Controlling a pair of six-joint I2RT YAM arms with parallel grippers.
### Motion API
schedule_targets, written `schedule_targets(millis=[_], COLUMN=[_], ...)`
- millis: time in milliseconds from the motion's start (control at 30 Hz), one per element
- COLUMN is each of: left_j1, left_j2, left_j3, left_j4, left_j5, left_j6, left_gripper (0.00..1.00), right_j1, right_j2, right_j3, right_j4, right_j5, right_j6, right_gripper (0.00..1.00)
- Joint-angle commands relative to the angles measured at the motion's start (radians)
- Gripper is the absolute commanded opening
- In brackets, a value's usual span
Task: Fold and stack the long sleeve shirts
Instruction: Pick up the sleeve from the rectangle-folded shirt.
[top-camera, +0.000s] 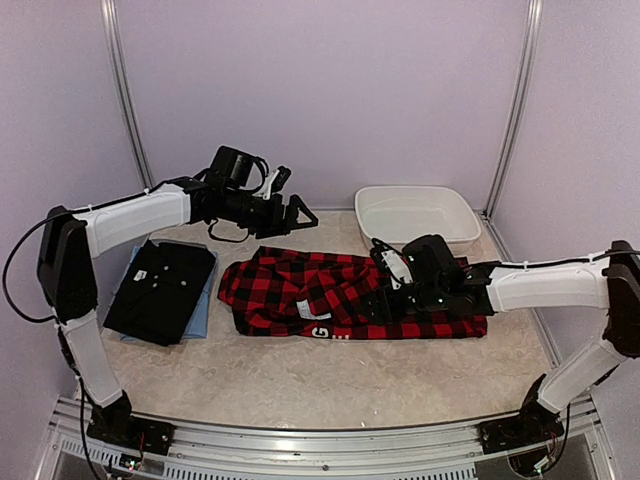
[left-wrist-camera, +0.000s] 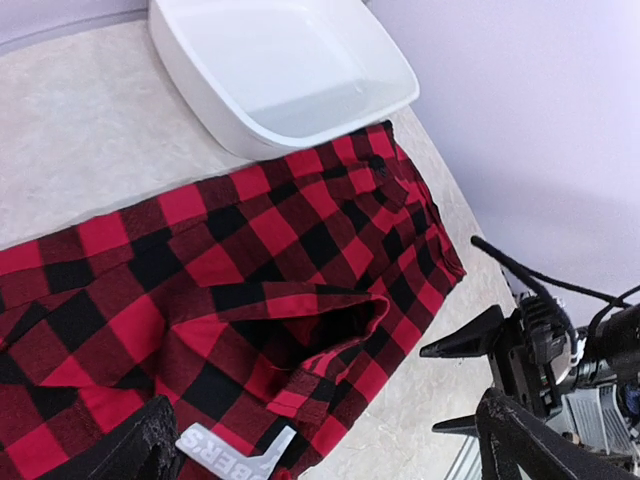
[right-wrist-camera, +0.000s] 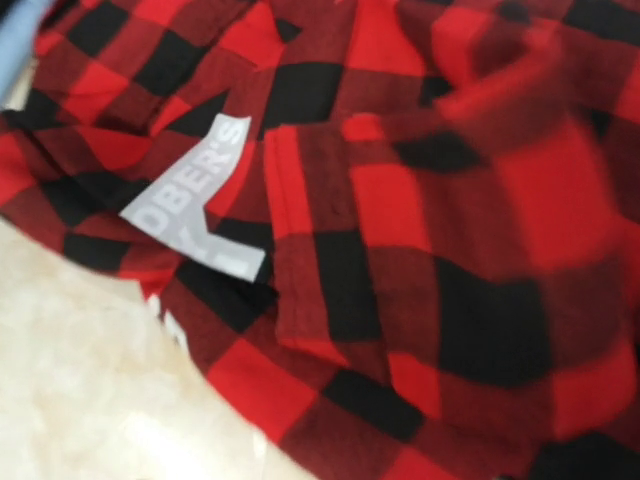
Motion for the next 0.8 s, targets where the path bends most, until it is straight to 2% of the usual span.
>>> schedule_targets(millis=[0, 67, 333, 500, 767], left_j1=[0.027, 0.038, 0.067, 0.072, 0.076], left_j2=[-0.131, -0.174, -0.238, -0.237, -0.226], left_j3=[-0.158, -0.214, -0.332, -0.34, -0.35], left_j4=[0.085, 0.094, 0.138, 0.155, 0.161], left_j5=[-0.119, -0.138, -0.13, -0.111, -0.093], left_j6=[-0.022, -0.022, -0.033, -0.041, -0.046], left_gripper=[0.99, 0.99, 0.99, 0.99, 0.99], right_j1=[0.097, 0.127, 0.154, 0.168, 0.179], right_j2=[0.168, 0.257, 0.482, 0.552, 0.596], right_j3=[0.175, 0.261, 0.512, 0.572, 0.608], right_j4=[-0.102, -0.166, -0.377, -0.441, -0.495], right_j5=[0.21, 0.281, 0.378, 0.395, 0.41], right_j6=[-0.035, -0.044, -0.071, -0.073, -0.066], right_gripper=[0.67, 0.67, 0.64, 0.6, 0.6])
